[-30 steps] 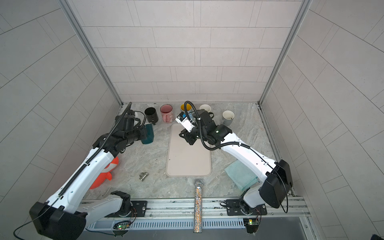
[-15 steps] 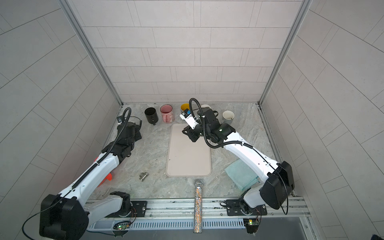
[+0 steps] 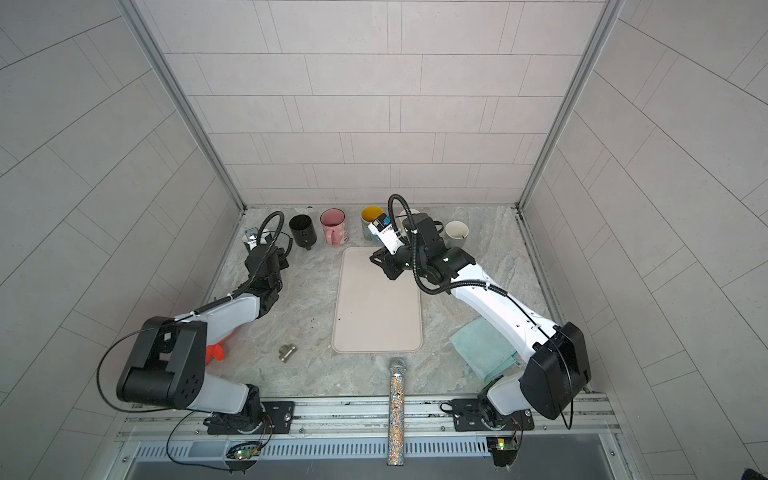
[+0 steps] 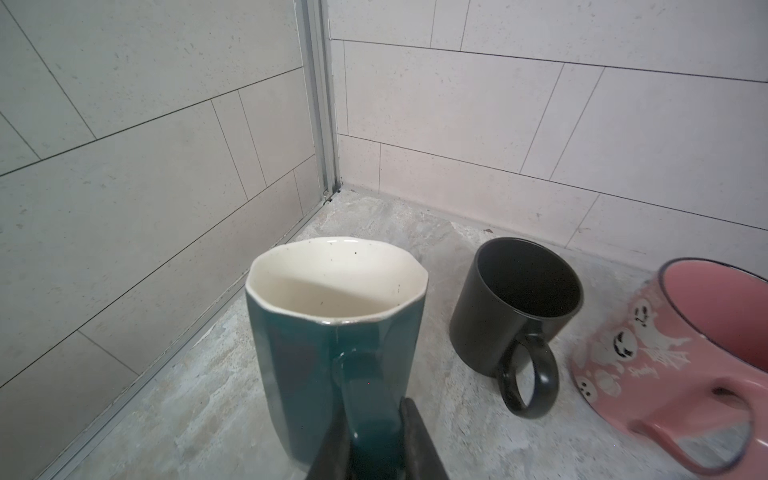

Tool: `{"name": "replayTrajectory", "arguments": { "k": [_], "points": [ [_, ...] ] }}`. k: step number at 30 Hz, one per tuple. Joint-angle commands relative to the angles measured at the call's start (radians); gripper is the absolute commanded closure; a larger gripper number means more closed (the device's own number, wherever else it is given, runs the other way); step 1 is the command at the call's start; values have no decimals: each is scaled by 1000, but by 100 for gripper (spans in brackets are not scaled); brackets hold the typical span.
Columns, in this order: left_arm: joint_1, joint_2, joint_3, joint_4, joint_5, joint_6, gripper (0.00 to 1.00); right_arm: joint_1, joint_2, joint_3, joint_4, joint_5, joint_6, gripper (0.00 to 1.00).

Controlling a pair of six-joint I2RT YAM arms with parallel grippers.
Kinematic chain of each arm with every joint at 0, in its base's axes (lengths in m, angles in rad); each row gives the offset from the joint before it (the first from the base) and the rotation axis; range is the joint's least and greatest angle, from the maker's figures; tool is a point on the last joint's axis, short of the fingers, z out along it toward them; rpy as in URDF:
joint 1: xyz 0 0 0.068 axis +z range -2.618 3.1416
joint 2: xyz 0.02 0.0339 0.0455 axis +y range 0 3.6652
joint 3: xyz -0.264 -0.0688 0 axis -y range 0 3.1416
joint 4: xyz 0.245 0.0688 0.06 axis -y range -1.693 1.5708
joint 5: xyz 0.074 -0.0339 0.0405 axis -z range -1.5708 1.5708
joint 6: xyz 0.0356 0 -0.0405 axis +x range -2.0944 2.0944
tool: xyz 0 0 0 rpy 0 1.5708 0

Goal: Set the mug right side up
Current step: 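Carry the mug toward the black mug with the left gripper while the right withdraws, then lower the dark green mug beside the black mug with the left gripper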

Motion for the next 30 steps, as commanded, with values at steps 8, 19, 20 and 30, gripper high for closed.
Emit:
{"name": "replayTrajectory", "arguments": {
  "k": [8, 19, 20, 30],
  "points": [
    [55, 202, 63, 474, 83, -9, 100, -36, -38, -16, 46, -33, 36, 85],
    [54, 342, 135, 584, 122, -1, 100, -42, -39, -21, 52, -23, 46, 85],
    [55, 346, 138, 588, 124, 4, 100, -43, -39, -20, 52, -23, 47, 85],
    [55, 378, 118, 619, 97, 66, 100, -45, -34, -21, 58, -23, 57, 85]
  ]
}}
